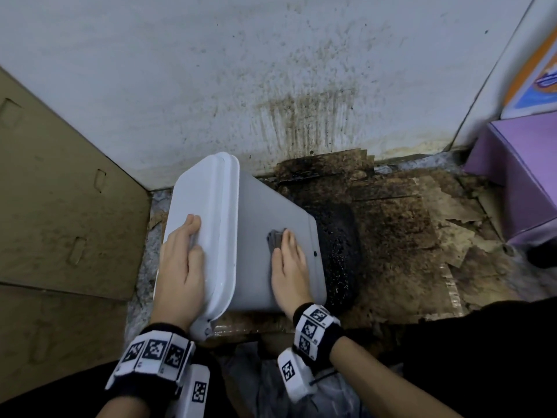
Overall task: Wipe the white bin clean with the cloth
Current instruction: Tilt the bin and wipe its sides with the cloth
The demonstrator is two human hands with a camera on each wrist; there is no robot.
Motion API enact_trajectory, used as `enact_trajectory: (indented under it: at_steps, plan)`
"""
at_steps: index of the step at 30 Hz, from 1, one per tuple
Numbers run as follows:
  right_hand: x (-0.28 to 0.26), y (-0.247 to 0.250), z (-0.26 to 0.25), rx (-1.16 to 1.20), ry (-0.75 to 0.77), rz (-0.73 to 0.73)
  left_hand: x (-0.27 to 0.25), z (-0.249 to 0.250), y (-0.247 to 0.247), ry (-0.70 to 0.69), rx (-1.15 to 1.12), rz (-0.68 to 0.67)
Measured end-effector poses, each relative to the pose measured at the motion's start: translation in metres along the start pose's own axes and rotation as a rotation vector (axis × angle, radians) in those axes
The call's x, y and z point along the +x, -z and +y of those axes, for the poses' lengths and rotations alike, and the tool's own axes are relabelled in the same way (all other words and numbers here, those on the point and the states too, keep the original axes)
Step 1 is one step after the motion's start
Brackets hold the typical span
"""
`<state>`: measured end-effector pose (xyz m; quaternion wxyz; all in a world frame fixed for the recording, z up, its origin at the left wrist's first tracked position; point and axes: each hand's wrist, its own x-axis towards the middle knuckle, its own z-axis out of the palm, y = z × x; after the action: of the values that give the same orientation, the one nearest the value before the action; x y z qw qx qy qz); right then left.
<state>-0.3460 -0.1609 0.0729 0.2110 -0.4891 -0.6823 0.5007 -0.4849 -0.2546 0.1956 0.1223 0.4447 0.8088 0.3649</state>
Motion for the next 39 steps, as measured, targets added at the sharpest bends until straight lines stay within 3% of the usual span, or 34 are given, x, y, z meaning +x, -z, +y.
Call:
enact_trajectory:
  at_steps: [4,6,11,16,21,25,32,35,39]
  plan:
    - [-0.010,0.004,0.022,-0.032,0.143,0.026,-0.001,0.002,-0.001,-0.003,-0.011,-0.006]
    - [-0.012,0.005,0.044,-0.046,0.141,0.043,-0.001,0.002,-0.003,-0.014,-0.012,-0.006]
    - [-0.009,0.007,0.088,-0.018,-0.133,0.127,0.000,0.004,-0.006,-0.032,-0.014,0.002]
    - [0.010,0.011,0.093,0.107,-0.321,0.125,0.000,0.003,-0.005,-0.024,-0.033,0.009]
    - [0.027,0.023,0.097,0.212,-0.357,0.060,0.000,0.003,-0.005,-0.022,-0.015,0.006]
    - [0.020,0.025,0.095,0.210,-0.364,0.047,0.000,0.003,-0.004,-0.016,-0.005,0.003]
    - [-0.015,0.007,0.071,0.196,-0.435,0.187,0.001,0.004,-0.005,-0.026,-0.007,0.002]
    - [-0.023,0.000,0.052,0.217,-0.421,0.237,0.001,0.003,-0.006,-0.033,0.003,0.007]
    - [-0.037,-0.001,0.004,0.251,-0.346,0.195,0.001,0.003,-0.008,-0.025,-0.021,0.013]
